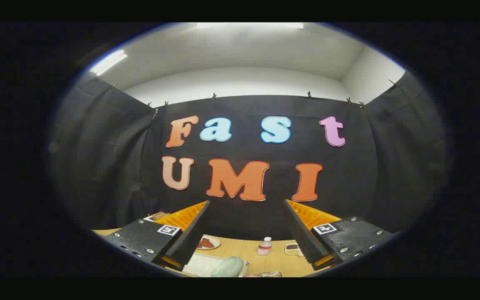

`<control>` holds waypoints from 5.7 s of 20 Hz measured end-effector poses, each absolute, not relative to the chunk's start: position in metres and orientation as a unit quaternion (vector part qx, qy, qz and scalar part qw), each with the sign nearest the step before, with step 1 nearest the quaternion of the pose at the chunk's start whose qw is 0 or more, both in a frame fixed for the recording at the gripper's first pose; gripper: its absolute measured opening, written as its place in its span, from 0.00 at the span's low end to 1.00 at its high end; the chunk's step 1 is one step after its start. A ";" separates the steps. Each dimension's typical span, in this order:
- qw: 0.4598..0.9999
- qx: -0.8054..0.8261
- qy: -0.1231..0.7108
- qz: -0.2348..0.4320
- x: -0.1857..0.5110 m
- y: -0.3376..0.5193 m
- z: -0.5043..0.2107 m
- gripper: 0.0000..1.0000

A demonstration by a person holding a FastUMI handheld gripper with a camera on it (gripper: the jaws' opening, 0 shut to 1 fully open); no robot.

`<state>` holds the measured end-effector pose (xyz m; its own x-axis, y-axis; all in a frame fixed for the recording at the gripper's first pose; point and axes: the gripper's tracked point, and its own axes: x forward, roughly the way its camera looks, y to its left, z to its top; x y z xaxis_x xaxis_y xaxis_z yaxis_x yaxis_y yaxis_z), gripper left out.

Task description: Take the plate from the dish rack, then take the spoon from the basket and place it into the plate.

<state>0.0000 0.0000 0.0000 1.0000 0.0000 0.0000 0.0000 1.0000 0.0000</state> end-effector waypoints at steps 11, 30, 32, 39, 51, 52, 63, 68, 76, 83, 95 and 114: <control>0.999 0.010 0.021 0.029 0.002 -0.019 -0.012 1.00; 0.978 0.018 0.198 0.066 0.018 -0.001 -0.100 1.00; 0.965 0.023 0.247 0.080 0.021 0.007 -0.124 1.00; 0.902 0.036 0.417 0.103 0.025 0.029 -0.208 0.97; 0.801 0.029 0.592 0.084 0.035 0.046 -0.334 0.83; 0.793 0.037 0.603 0.080 0.037 0.050 -0.344 0.82; 0.738 0.005 0.673 0.037 0.015 0.084 -0.396 0.50; 0.731 -0.017 0.682 -0.008 0.009 0.079 -0.405 0.39; 0.735 -0.046 0.675 -0.047 0.005 0.051 -0.389 0.31; 0.750 -0.044 0.656 -0.070 0.004 0.025 -0.366 0.27; 0.786 0.019 0.618 -0.027 -0.054 0.018 -0.300 0.27; 0.744 0.212 0.633 0.025 -0.218 -0.011 -0.350 0.27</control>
